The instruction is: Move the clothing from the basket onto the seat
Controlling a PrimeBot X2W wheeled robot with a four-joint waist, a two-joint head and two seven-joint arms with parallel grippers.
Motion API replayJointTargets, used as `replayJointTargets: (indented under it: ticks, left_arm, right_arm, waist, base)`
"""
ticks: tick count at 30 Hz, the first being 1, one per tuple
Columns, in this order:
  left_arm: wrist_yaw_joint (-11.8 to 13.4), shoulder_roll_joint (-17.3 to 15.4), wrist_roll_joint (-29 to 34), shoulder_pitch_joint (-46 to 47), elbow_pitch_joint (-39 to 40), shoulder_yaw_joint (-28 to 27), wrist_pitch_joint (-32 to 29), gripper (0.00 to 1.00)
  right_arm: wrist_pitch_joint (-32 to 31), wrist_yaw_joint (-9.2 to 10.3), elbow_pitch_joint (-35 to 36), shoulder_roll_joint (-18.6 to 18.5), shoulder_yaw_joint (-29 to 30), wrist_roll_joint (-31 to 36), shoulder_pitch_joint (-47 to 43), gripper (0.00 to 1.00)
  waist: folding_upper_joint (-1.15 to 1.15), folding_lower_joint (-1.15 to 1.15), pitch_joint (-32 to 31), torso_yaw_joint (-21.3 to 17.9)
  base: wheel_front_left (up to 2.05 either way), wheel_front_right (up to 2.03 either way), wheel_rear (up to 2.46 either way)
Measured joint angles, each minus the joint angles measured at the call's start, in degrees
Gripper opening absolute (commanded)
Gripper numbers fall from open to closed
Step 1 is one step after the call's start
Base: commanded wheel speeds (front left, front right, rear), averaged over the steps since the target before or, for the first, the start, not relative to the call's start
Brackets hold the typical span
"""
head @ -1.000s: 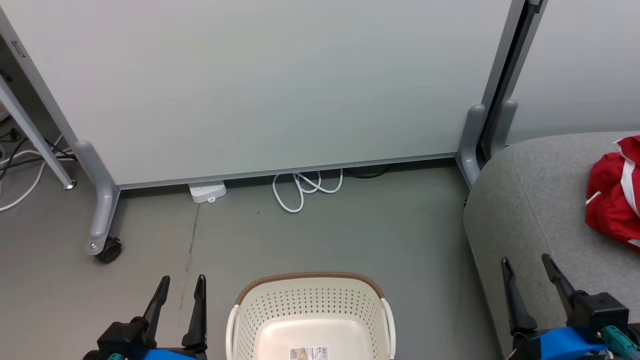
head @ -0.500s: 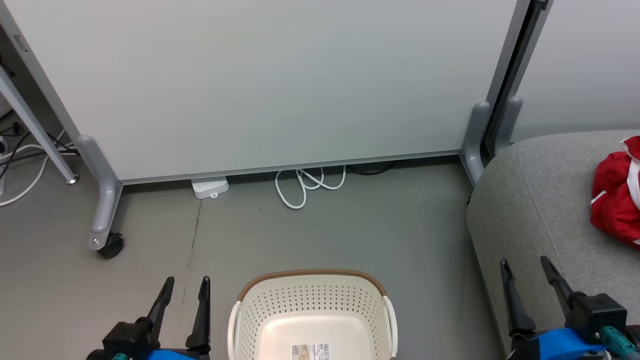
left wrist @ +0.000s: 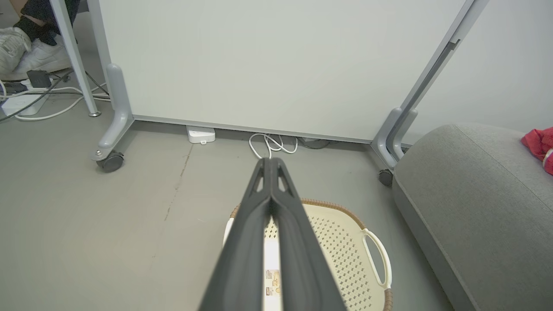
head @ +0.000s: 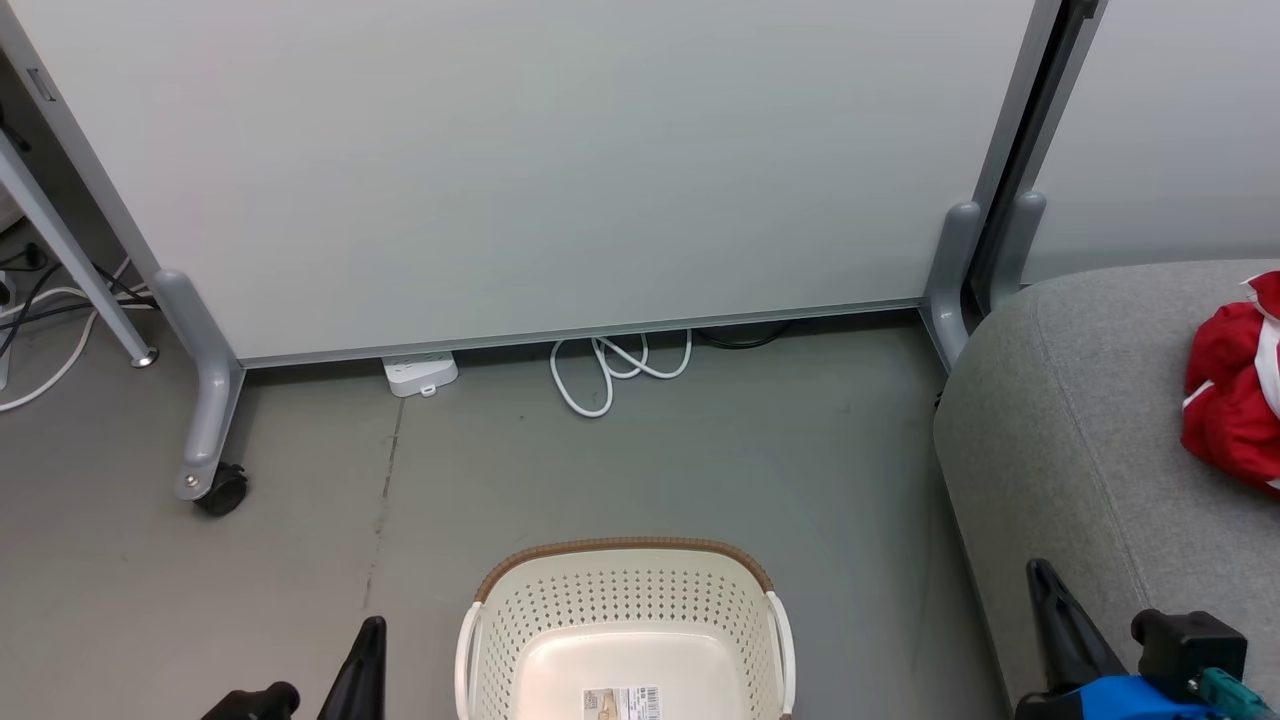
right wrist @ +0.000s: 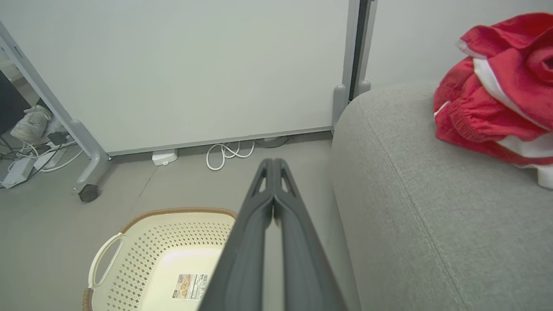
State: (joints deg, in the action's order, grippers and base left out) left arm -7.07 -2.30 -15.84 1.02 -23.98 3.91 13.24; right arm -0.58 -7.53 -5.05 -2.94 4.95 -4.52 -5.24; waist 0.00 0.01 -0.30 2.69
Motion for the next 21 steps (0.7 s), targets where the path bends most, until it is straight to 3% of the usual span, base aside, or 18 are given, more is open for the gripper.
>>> replayJointTargets:
  ticks: [21]
  left_arm:
    - [-0.1,0.0,-20.6,0.6,2.6,-2.6,-5.2,0.00]
  right_arm:
    - [-1.5,0.00,-2.3,0.0,0.3,-23.5,2.1,0.00]
  waist:
    - [0.00,0.00,0.1,-0.5]
  base:
    - [0.00,0.00,0.00]
